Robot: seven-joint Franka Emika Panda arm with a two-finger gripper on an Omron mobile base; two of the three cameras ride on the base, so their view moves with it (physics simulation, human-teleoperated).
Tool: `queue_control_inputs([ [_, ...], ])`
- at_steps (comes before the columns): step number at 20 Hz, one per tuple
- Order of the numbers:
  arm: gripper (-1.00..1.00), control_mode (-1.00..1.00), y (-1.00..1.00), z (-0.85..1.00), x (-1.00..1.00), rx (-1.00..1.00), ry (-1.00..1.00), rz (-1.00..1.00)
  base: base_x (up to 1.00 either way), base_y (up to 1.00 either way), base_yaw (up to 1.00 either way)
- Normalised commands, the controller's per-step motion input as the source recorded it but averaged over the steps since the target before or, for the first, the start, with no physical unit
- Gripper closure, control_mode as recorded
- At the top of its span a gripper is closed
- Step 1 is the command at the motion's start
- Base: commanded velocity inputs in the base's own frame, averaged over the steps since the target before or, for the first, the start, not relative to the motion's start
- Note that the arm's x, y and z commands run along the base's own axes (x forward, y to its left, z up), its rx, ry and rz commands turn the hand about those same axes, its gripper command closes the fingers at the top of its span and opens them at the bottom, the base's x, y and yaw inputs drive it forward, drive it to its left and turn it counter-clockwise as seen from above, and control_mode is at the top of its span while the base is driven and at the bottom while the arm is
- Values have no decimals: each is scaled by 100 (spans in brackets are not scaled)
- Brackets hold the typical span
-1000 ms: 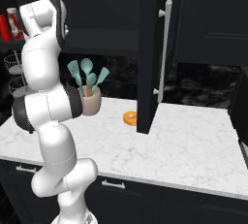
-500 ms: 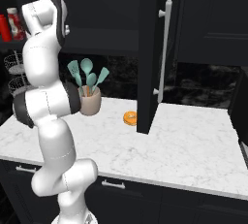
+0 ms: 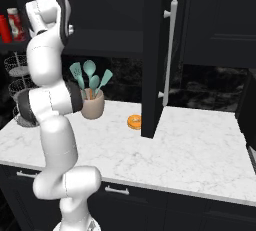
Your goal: Put the shaker and condiment bottle from the counter next to their counterparts in the cabinet.
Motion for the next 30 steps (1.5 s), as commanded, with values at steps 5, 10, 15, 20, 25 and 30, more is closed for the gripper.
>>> queue_control_inputs([
  [5, 100, -100, 0, -38, 46, 2, 0, 0, 0, 0, 0],
  [10, -100, -100, 8, -55, 37, 0, 0, 4, 0, 0, 0],
  [15, -100, -100, 6, -42, 8, 0, -1, 6, 0, 0, 0],
  [20, -100, -100, 7, -22, -7, 0, -5, 4, 0, 0, 0],
  [25, -100, -100, 0, -12, -43, 0, -7, 0, 0, 0, 0],
  [30, -100, -100, 0, -11, -54, 0, -3, 0, 0, 0, 0],
])
